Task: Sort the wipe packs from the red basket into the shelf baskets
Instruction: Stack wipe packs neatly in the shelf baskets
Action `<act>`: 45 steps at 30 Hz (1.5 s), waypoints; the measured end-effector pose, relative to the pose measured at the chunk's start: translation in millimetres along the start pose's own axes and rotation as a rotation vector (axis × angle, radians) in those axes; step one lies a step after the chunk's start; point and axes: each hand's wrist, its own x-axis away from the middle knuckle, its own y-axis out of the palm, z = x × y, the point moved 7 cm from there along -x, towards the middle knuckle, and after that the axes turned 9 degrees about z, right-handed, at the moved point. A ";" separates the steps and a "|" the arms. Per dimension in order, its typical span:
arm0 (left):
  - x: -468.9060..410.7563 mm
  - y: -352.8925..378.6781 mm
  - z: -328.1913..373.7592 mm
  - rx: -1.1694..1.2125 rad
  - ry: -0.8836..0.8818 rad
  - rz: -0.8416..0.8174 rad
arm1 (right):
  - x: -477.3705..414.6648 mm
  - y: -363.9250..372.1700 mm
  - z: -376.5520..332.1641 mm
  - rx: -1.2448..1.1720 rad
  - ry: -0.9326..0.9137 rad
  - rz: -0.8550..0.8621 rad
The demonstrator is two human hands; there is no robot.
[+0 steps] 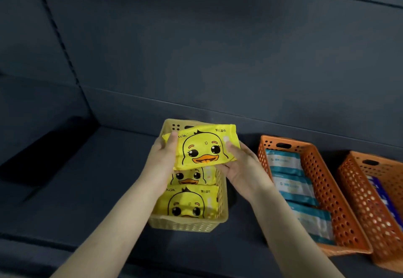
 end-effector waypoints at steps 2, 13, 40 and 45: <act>-4.3 -5.9 7.1 -0.071 0.110 0.020 | -3.2 -2.4 5.0 0.115 -0.008 0.174; -17.2 -23.3 34.8 -0.212 0.530 0.109 | 5.0 7.0 -7.8 0.709 -0.436 0.400; -54.8 -17.5 -13.1 -0.398 0.267 -0.202 | -34.6 41.9 32.2 1.761 -0.418 0.076; -54.2 -17.1 -12.5 -0.395 0.306 -0.210 | -40.4 40.0 46.4 1.729 -0.268 -0.036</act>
